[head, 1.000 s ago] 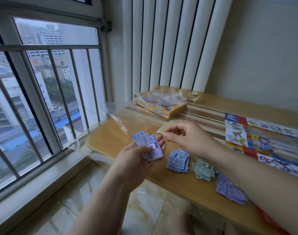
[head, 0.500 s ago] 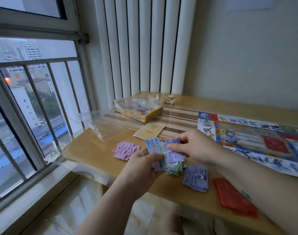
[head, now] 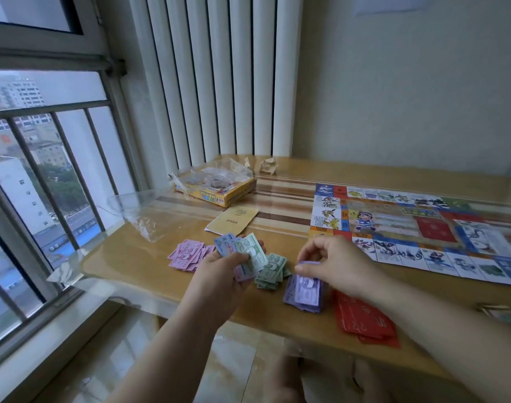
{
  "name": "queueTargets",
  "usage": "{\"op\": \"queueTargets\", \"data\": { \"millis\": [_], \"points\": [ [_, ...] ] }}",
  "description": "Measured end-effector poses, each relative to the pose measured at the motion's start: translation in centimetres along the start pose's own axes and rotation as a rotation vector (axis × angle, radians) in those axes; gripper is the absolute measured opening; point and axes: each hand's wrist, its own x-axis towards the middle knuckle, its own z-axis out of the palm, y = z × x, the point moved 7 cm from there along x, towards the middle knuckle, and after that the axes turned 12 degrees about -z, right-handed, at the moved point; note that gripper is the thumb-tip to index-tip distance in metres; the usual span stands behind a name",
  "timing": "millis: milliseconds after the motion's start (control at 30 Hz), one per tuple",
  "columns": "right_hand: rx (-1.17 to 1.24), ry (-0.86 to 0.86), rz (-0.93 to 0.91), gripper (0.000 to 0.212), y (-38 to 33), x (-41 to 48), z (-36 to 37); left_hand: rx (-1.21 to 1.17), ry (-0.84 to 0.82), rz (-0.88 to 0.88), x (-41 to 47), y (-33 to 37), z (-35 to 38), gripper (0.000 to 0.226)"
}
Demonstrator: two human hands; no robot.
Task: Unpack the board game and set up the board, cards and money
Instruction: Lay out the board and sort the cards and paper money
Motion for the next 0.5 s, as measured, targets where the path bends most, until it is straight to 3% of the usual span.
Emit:
{"op": "queueTargets", "data": {
  "millis": [200,333,433,500],
  "points": [
    [-0.277,0.004,-0.057,0.018,0.6,0.1,0.2,0.063,0.001,-0.040,0.1,-0.4,-0.4,0.017],
    [0.006,0.196,-0.119,0.014,-2.0,1.0,-1.9,0.165,-0.052,-0.080,0.1,-1.0,-0.2,0.018],
    [0.105,0.003,-0.041,0.027,-2.9,2.2,-0.2,0.202,-0.115,-0.093,0.1,-1.4,0.5,0.019],
    [0.046,-0.081,-0.038,0.022,-3.0,2.8,1.2,0.219,-0.145,-0.102,0.0,-1.5,0.8,0.018]
  ]
}}
